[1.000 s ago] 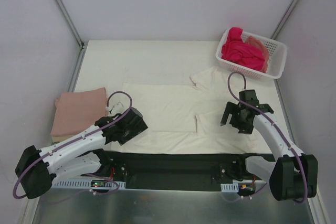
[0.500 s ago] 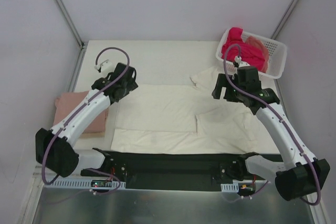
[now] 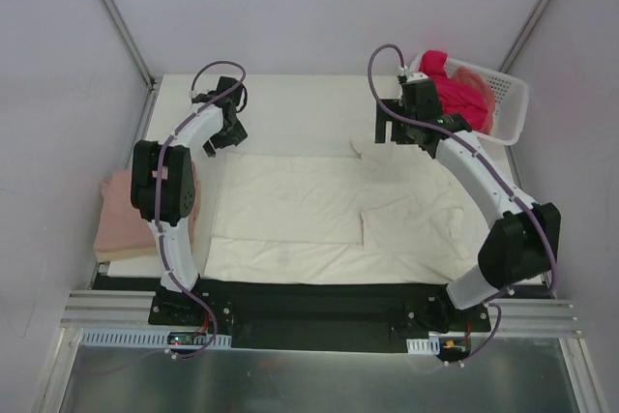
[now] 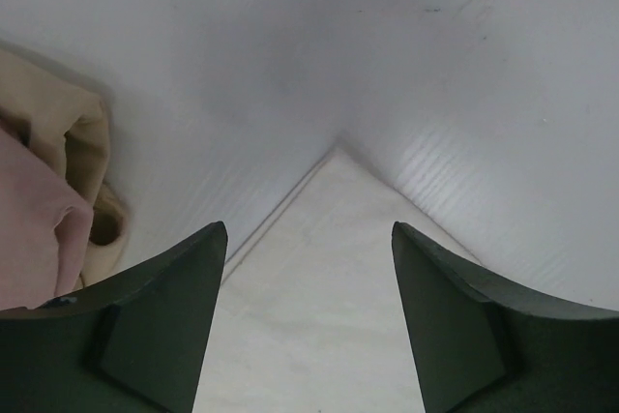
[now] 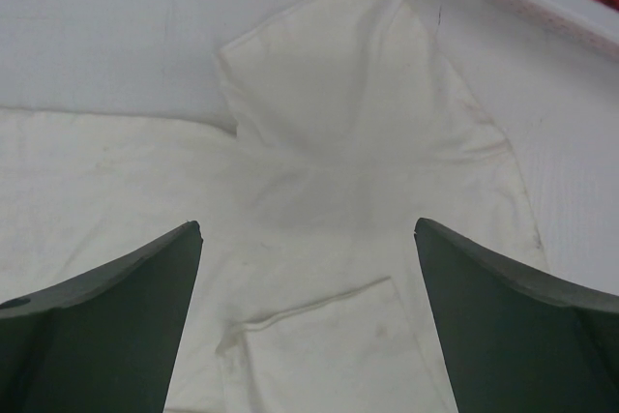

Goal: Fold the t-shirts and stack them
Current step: Grap the side of the flattened tshirt furthest away from the robot with both arms

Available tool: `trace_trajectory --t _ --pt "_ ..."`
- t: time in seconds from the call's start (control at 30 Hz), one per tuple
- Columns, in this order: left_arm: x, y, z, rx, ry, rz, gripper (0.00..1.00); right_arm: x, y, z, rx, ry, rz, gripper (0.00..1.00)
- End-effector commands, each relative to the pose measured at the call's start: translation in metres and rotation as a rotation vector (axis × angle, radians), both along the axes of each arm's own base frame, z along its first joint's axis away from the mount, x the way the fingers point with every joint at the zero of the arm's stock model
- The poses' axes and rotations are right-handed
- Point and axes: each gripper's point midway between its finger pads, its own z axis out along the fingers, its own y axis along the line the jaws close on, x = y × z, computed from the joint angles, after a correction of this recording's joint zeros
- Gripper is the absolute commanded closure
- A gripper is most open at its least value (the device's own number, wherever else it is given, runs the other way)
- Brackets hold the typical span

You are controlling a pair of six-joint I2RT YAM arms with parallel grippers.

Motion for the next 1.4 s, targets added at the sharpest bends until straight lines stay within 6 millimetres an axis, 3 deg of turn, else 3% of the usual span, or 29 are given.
trace_trajectory --t 0.0,0.03,0.07,0.1,0.13,0.17,0.2,0.27,0.3,0.33,0.37,0.4,0.47,0.5,0.7,0.8,0.93,1.0,1.23,1.3,1.37 --pt "0.005 -0.002 -0.011 -0.021 0.046 -0.012 0.32 0.061 0.018 0.012 -0.062 -0.095 0.065 0.04" --pt "0.006 -0.002 -0.02 -0.017 0.063 -0.008 0.33 0.075 0.024 0.024 -0.057 -0.125 0.076 0.04" --pt "0.007 -0.002 -0.025 -0.016 0.072 -0.003 0.33 0.083 0.029 0.019 -0.06 -0.116 0.095 0.04" --pt "0.008 -0.001 -0.028 -0.018 0.075 0.006 0.35 0.094 0.034 -0.002 -0.078 -0.079 0.112 0.04" --pt "0.009 -0.001 -0.035 -0.014 0.088 0.013 0.34 0.108 0.04 0.008 -0.074 -0.111 0.136 0.04" --pt "0.01 -0.001 -0.038 -0.015 0.092 0.016 0.35 0.115 0.044 0.003 -0.075 -0.107 0.146 0.04" --pt "0.012 -0.001 -0.041 -0.02 0.095 0.018 0.37 0.126 0.048 -0.017 -0.09 -0.073 0.149 0.04" --pt "0.013 0.001 -0.048 -0.022 0.109 0.028 0.39 0.145 0.055 -0.009 -0.091 -0.089 0.159 0.04" --pt "0.015 0.002 -0.049 -0.023 0.105 0.037 0.4 0.153 0.058 -0.033 -0.108 -0.048 0.163 0.04" --pt "0.015 0.003 -0.052 -0.024 0.112 0.044 0.41 0.158 0.058 -0.04 -0.119 -0.033 0.164 0.04" --pt "0.016 0.003 -0.053 -0.028 0.113 0.047 0.41 0.171 0.062 -0.029 -0.118 -0.069 0.162 0.04" --pt "0.017 0.003 -0.054 -0.031 0.113 0.049 0.43 0.178 0.064 -0.053 -0.135 -0.038 0.158 0.04" --pt "0.018 0.004 -0.059 -0.032 0.122 0.049 0.44 0.194 0.062 -0.056 -0.145 -0.054 0.116 0.04" --pt "0.018 0.003 -0.059 -0.036 0.123 0.046 0.44 0.197 0.062 -0.075 -0.152 -0.023 0.106 0.04" --pt "0.016 -0.003 -0.069 -0.068 0.149 0.04 0.46 0.18 0.048 -0.128 -0.119 0.153 -0.007 0.04" --pt "0.014 -0.004 -0.075 -0.077 0.167 0.034 0.57 0.17 0.047 -0.144 -0.066 0.227 -0.028 0.04" --pt "0.009 -0.003 -0.075 -0.074 0.173 0.036 0.59 0.161 0.048 -0.159 -0.06 0.287 -0.022 0.04" --pt "0.007 -0.003 -0.075 -0.075 0.174 0.037 0.65 0.155 0.046 -0.167 -0.07 0.322 -0.023 0.02" --pt "0.004 -0.008 -0.073 -0.1 0.178 0.028 1.0 0.138 0.032 -0.178 -0.125 0.38 -0.073 0.31" --pt "0.002 -0.008 -0.072 -0.105 0.179 0.03 1.0 0.131 0.028 -0.179 -0.139 0.395 -0.078 0.35" --pt "0.0 -0.007 -0.07 -0.105 0.176 0.034 1.0 0.127 0.027 -0.177 -0.136 0.395 -0.077 0.46"
